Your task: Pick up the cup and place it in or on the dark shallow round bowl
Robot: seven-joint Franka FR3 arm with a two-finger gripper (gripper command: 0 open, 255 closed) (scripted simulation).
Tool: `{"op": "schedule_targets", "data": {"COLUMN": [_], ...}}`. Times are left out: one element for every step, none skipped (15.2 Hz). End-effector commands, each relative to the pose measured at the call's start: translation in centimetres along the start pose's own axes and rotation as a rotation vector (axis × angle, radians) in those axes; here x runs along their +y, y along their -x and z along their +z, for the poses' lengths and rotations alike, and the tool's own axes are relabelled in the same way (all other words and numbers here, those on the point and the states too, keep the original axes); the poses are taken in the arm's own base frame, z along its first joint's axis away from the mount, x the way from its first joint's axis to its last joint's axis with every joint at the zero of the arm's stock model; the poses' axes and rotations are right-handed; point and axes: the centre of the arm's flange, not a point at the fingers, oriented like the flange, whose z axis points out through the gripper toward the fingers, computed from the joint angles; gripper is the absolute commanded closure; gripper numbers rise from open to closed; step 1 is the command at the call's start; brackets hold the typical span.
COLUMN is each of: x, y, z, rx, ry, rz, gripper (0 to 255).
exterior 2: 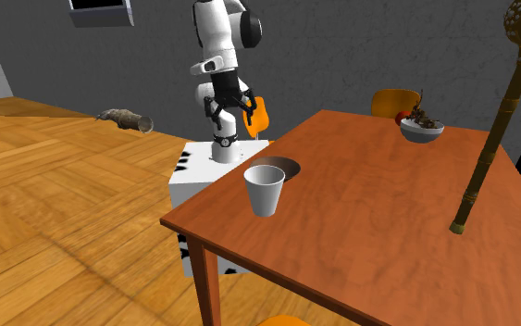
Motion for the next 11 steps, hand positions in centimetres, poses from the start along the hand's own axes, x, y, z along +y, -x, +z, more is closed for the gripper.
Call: {"op": "schedule_targets", "data": {"x": [-0.3, -0.3, -0.4, -0.5, -0.6, -0.6, -0.7, -0.8, -0.9, -1.0, -1.0], "y": [-2.1, -3.1, -4.0, -5.0, -5.9, -6.8, -7.8, -8.7, -9.6, -10.5, -10.5], "z": [1.9, 2.9, 3.9, 4.8, 5.8, 6.8, 7.7, 8.7, 9.7, 10.6, 11.1], "rx": [-0.007, -0.010, -0.013, -0.017, -0.020, -0.023, -0.027, -0.030, -0.033, -0.036, -0.036], "ry": [-0.010, -0.015, -0.020, -0.025, -0.029, -0.034, -0.039, -0.044, -0.049, -0.054, -0.054], "rz": [0.001, 0.002, 0.002, 0.002, 0.003, 0.003, 0.004, 0.004, 0.004, 0.005, 0.005], "gripper": [0, 0, 0, 0, 0, 0, 0, 0, 0, 0, 0]}}
